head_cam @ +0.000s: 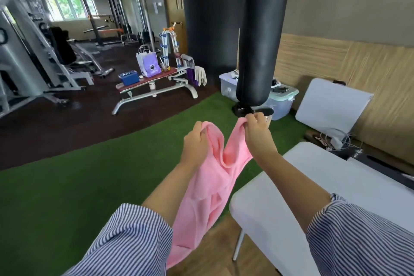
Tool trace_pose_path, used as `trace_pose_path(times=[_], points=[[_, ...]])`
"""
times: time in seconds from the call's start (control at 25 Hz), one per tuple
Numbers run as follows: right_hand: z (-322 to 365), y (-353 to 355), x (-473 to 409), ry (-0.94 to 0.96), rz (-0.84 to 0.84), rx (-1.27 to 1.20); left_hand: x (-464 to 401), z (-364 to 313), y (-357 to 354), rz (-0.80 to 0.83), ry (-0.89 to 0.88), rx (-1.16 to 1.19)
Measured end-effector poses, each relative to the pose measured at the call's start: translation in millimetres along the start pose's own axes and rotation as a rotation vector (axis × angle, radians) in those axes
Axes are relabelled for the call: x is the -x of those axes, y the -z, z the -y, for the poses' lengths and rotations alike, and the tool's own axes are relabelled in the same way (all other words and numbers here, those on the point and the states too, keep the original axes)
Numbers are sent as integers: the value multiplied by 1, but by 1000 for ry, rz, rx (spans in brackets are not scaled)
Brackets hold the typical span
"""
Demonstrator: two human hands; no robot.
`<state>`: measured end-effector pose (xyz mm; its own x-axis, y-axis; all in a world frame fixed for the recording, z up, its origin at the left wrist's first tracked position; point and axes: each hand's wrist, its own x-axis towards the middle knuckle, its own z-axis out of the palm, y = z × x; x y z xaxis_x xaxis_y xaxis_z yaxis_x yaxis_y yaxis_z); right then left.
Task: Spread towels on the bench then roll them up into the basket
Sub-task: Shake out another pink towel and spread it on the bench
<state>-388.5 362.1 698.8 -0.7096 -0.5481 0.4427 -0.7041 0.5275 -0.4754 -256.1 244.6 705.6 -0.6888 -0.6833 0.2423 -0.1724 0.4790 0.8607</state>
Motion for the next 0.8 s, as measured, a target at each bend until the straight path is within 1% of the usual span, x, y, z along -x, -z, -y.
trace_pose_path(times=[0.04, 0.08, 0.2, 0.32, 0.44, 0.52, 0.64, 0.72, 0.8], points=[[-10, -7, -14, 17, -34, 56, -14, 5, -11, 0, 30, 29], [-14, -12, -24, -3, -66, 44, -26, 8, -20, 2, 54, 46], [-33, -42, -72, -74, -49, 11, -83, 22, -51, 19, 60, 67], [-53, -78, -145, -131, -56, -72, -166, 37, -77, 14, 41, 61], [-63, -97, -237, -255, -94, -204, -267, 40, -85, -24, 18, 46], [-62, -92, -300, -343, -161, -258, -332, 31, -76, -102, -41, 37], [-59, -67, -387, -341, -277, -318, -406, -4, -48, -255, -154, 87], [-59, -44, -428, -302, -357, -345, -429, -31, -32, -323, -212, 128], [-69, -26, -450, -308, -426, -353, -434, -47, -22, -402, -193, 158]])
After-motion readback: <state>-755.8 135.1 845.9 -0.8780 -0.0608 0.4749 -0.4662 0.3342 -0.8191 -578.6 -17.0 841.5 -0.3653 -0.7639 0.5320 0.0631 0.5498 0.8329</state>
